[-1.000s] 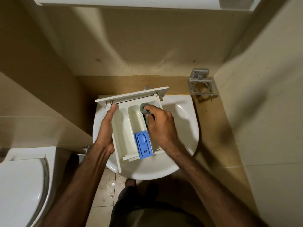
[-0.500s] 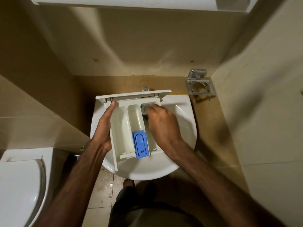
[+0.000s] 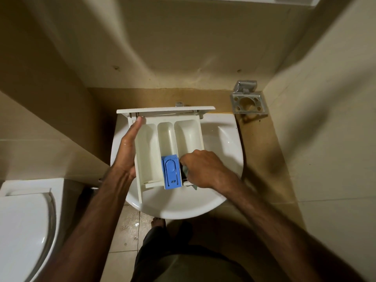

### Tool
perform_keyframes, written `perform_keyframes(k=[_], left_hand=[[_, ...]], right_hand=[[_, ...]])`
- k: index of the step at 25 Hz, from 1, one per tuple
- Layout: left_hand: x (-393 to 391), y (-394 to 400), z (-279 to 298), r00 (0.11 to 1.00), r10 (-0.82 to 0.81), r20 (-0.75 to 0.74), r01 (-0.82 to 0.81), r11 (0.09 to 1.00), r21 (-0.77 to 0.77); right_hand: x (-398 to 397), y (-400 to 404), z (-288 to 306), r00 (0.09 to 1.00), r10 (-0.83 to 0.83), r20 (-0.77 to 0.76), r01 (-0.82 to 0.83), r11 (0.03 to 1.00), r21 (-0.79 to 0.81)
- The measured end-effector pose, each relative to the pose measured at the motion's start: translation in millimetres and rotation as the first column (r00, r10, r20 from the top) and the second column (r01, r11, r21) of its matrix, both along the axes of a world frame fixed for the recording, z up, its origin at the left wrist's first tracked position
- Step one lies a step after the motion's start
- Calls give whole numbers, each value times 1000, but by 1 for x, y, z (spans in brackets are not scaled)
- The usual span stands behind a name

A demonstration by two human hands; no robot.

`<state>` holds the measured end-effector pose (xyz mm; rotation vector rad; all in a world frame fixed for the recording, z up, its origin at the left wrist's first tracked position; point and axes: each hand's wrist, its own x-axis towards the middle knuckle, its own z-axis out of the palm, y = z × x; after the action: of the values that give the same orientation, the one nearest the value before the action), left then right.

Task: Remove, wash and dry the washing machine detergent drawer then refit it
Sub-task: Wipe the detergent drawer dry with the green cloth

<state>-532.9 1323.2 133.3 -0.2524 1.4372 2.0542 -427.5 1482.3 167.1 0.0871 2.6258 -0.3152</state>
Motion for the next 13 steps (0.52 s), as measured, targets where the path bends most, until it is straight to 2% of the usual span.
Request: perform_keyframes(k=[3,5,8,10,13], left_hand=[[9,6,-4,999,5,49,-4,1000,-19],[12,8,-10,997,-18,82,21,999,-34],[11,8,-15,994,-61,91,66,997,-47],[8,6,-15,994,-48,99,52,998,-39],[9,7,-10,996,-22,91,25,999,-34]], right_hand=[[-5,8,-2,975,19,220,-6,998,-59],[-4,8,-7,961,-8,278,30,997,-76],[6,-3,-21,987,-130,93,133,991,-27],[15,-12,-26,980,-198,-10,197,979,-51],[14,-12,-13,976,-217,-24,215,974,-79]])
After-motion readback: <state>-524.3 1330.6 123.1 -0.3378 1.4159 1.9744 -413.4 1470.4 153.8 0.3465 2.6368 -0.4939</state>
